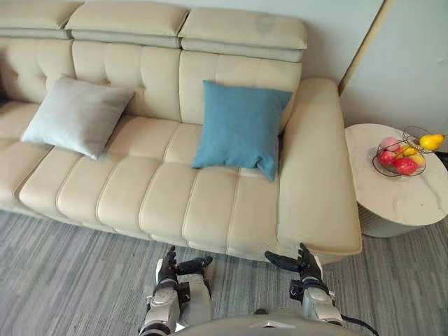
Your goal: Pick up cushions and gather them together orderly.
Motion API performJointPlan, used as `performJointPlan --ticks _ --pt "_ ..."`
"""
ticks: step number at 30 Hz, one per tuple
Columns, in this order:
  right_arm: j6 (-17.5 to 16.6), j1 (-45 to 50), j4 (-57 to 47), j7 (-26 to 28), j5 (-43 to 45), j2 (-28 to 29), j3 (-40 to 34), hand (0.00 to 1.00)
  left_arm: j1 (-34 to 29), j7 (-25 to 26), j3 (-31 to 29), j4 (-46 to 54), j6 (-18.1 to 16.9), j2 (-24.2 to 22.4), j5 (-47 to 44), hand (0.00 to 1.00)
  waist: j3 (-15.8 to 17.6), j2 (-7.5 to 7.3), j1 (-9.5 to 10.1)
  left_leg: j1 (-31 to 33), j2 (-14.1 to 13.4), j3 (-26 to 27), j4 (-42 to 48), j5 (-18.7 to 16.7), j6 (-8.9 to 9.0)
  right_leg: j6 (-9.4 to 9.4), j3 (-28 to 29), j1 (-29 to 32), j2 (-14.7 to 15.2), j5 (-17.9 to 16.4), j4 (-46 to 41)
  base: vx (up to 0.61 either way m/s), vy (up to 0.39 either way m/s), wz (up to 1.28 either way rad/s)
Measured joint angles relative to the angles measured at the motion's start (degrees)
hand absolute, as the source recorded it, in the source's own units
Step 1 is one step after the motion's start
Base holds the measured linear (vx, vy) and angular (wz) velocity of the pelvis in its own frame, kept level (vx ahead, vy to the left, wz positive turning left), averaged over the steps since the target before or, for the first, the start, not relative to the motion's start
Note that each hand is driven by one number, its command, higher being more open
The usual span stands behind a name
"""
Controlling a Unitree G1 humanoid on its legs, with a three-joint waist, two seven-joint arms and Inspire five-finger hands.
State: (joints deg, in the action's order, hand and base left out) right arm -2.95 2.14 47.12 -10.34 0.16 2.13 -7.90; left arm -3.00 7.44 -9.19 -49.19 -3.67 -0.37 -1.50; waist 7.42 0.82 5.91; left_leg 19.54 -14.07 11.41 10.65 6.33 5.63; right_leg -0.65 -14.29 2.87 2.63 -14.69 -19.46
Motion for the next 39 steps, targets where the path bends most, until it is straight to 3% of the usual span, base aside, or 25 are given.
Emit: performJointPlan --ticks 1,2,3,5,6,8,11,16,21,22,34,39 --pt "0.25 0.21 0.06 -0.27 0.00 -0.32 0.00 1.00 0.43 0.05 0.01 0.31 -0.01 0.26 0.07 1.00 0.45 -0.38 -0.02 0.78 0.55 -1.12 6.91 -0.99 -0.65 0.13 -0.56 0.06 0.93 0.63 0.32 -0.17 0.043 0.48" --pt "0.36 1.11 0.07 -0.31 0.00 -0.68 0.02 1.00 0.34 0.11 0.13 0.27 0.00 0.32 0.13 1.00 0.36 -1.02 -0.41 0.02 1.80 -2.05 12.69 -5.44 -1.06 -0.34 -1.11 0.14 2.07 1.15 0.54 -0.12 0.074 0.32" --pt "0.36 1.26 0.07 -0.32 0.00 -0.78 0.02 1.00 0.32 0.17 0.21 0.27 -0.01 0.24 0.13 1.00 0.35 -1.05 -0.46 -0.18 2.04 -2.44 13.67 -6.68 -0.96 -0.50 -1.23 0.18 2.29 1.30 0.62 -0.11 0.132 0.21" --pt "0.42 1.53 1.08 -0.22 -0.02 -1.26 -0.09 1.00 0.13 0.00 1.11 -0.09 0.01 -0.06 1.21 1.00 -0.08 -0.29 -0.60 -3.45 1.86 -4.37 17.28 -15.04 -0.64 -1.87 -0.67 1.03 3.06 2.65 0.83 -0.08 0.194 -0.04" --pt "0.47 1.60 1.52 -0.09 -0.05 -1.12 -0.16 1.00 0.25 -0.16 1.16 -0.47 0.02 -0.15 2.12 1.00 -0.10 -0.21 -0.82 -4.58 2.07 -4.48 15.93 -16.46 -0.17 -2.62 -0.24 1.08 3.28 3.14 0.93 -0.08 0.236 -0.12" --pt "0.74 1.63 2.85 0.65 -0.07 0.45 -1.17 1.00 0.16 -0.33 1.31 -0.97 0.11 0.68 2.20 1.00 -0.56 -1.50 -0.98 -5.66 3.60 -3.14 13.88 -16.14 -0.72 -4.19 1.05 0.50 3.88 4.86 3.67 -0.10 0.208 -0.21" --pt "1.15 2.34 4.69 1.80 -0.10 1.41 -2.16 1.00 -0.26 -0.33 2.04 -2.61 0.22 1.84 3.18 1.00 -3.03 -3.29 -1.82 -7.66 6.62 -0.95 8.50 -13.94 -2.33 -5.04 2.41 -0.11 6.02 8.10 8.06 -0.07 0.181 -0.17" --pt "2.05 2.39 7.94 1.80 -0.03 1.42 -8.26 1.00 -0.16 -0.59 3.72 -5.86 0.53 2.55 4.48 1.00 -4.35 -2.98 -2.67 -11.74 9.68 0.48 1.42 -10.61 -2.81 -5.04 3.99 -2.16 7.15 11.38 13.28 -0.03 0.068 -0.09" --pt "2.22 2.39 8.86 1.77 -0.04 0.92 -10.14 1.00 -0.26 -0.99 3.11 -7.40 0.62 3.05 4.56 1.00 -4.58 -3.03 -2.86 -14.59 10.04 0.76 -1.56 -8.96 -3.20 -5.05 4.88 -3.88 6.78 12.34 15.25 0.01 -0.003 -0.13" --pt "2.45 2.57 11.36 1.66 -0.04 -0.02 -13.39 1.00 -0.73 -1.58 -0.67 -10.72 0.62 3.17 4.59 1.00 -4.05 -2.63 -2.84 -23.16 11.68 0.67 -10.51 -7.18 -3.04 -2.39 7.13 -7.92 6.56 12.06 17.43 0.00 0.000 0.00" --pt "2.80 2.76 11.30 1.63 -0.11 -0.07 -13.13 1.00 -0.80 -1.52 -1.62 -10.73 0.64 2.74 4.43 1.00 -4.04 -2.64 -2.85 -23.33 11.59 0.86 -10.50 -7.18 -3.05 -2.40 7.18 -7.96 6.56 12.07 17.20 0.00 0.000 0.00" --pt "3.44 3.58 10.50 1.60 -0.59 -0.77 -10.57 1.00 -0.96 -1.20 -4.29 -10.70 0.71 1.47 4.28 1.00 -3.68 -2.29 -2.95 -26.02 10.94 4.42 -11.70 -7.21 -2.92 -2.72 10.27 -8.01 6.06 12.26 16.72 -0.01 0.006 -0.31"
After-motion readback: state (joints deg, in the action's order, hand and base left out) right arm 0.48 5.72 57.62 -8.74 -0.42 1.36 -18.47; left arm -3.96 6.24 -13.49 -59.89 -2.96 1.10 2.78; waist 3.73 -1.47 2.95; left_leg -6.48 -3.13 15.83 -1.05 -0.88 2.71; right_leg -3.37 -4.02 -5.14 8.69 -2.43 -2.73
